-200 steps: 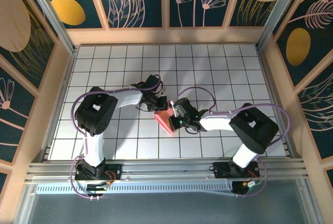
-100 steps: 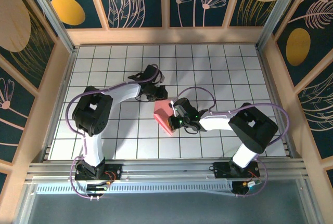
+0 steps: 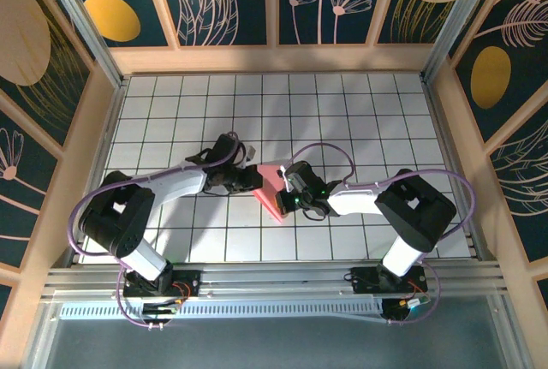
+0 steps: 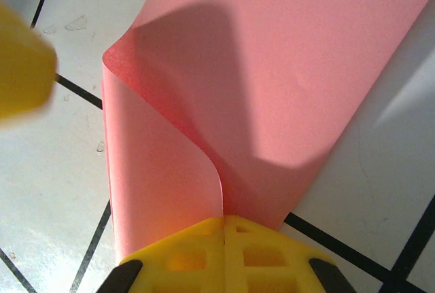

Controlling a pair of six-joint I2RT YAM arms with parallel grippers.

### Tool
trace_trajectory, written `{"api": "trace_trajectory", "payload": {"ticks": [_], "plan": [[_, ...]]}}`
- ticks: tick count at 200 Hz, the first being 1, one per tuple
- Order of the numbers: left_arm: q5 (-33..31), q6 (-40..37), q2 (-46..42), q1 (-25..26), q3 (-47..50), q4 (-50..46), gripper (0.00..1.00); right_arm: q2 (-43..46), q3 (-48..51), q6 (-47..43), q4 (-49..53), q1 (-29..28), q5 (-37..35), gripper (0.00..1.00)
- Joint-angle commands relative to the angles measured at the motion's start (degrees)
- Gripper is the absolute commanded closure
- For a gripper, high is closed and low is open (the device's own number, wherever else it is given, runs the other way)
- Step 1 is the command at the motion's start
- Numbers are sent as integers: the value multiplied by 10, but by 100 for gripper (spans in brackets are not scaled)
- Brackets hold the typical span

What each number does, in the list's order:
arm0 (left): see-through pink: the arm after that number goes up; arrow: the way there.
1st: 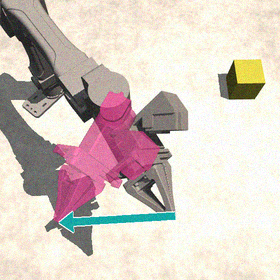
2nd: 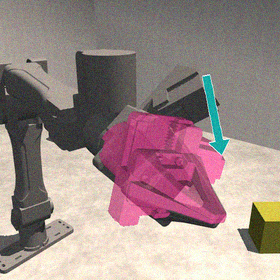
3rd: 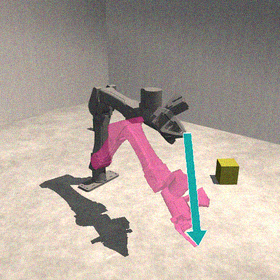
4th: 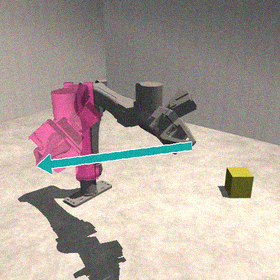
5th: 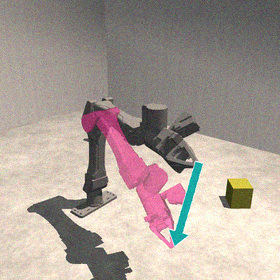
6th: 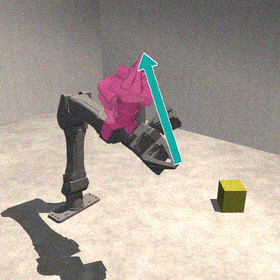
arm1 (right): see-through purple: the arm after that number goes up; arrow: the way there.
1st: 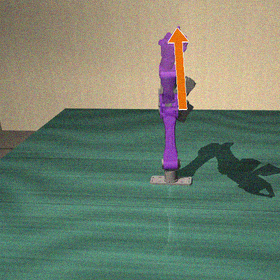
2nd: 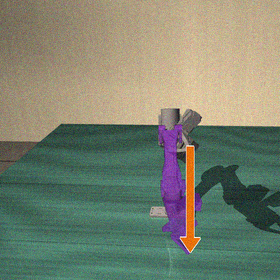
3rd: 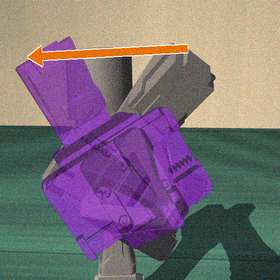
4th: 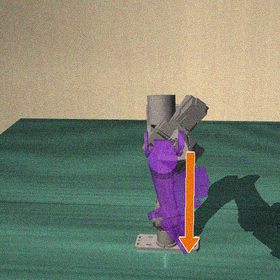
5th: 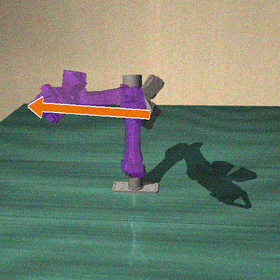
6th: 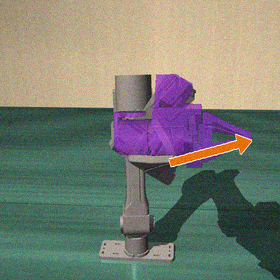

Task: Fold a paper plane with a square sheet of paper (fold left side to right side)
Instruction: Third fold the triangle at the center of the table.

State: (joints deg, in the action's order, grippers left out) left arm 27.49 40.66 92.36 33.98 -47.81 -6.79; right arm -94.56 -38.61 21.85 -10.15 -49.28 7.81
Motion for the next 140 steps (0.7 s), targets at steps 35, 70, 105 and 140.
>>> {"api": "trace_trajectory", "payload": {"ticks": [35,70,105,140], "plan": [[24,41,36,22,7,55,100,-19,8,8,36,-4,3,100],[26,38,54,28,2,55,100,-21,7,7,39,-4,3,100],[13,34,55,29,9,46,100,-23,6,7,40,-4,4,100],[0,31,55,29,15,38,100,-24,5,6,41,-4,4,100]]}}
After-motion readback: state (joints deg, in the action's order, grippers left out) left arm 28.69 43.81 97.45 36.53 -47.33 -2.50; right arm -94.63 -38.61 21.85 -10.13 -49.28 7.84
